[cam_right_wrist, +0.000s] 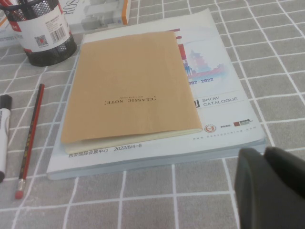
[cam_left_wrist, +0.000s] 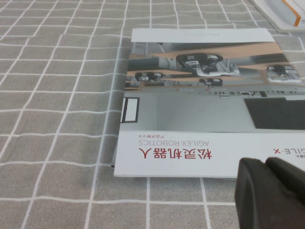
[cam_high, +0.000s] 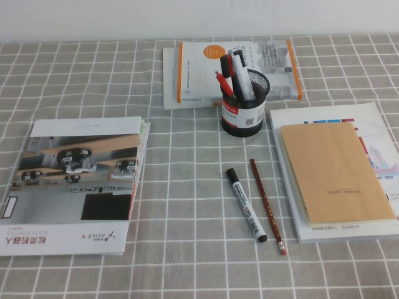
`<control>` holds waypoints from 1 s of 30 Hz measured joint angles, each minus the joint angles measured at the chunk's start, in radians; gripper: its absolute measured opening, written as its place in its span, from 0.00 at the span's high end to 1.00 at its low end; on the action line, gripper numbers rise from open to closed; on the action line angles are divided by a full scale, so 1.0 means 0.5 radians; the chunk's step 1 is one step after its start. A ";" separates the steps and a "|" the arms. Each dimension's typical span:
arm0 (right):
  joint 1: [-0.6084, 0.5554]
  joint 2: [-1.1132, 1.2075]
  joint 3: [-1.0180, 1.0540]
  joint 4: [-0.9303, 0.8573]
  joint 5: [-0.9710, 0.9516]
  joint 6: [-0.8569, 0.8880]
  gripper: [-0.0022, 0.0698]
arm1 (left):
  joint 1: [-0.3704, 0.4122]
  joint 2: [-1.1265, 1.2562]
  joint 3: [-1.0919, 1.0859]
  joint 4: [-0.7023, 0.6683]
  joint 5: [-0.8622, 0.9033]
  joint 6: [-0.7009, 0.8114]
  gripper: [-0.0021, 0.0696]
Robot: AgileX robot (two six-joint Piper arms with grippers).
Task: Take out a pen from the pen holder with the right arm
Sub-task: 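Take a marker out of the pen holder and lay it on the table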
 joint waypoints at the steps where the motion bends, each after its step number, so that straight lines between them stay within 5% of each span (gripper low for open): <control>1: 0.000 0.000 0.000 0.000 0.000 0.000 0.99 | 0.000 0.000 0.000 0.000 0.000 0.000 0.98; 19: 0.000 0.000 0.000 0.004 -0.020 0.000 0.99 | 0.000 0.000 0.000 0.000 0.000 0.000 0.98; 30: 0.000 0.000 0.000 0.221 -0.546 0.000 0.99 | 0.000 0.000 0.000 0.000 0.000 0.000 0.98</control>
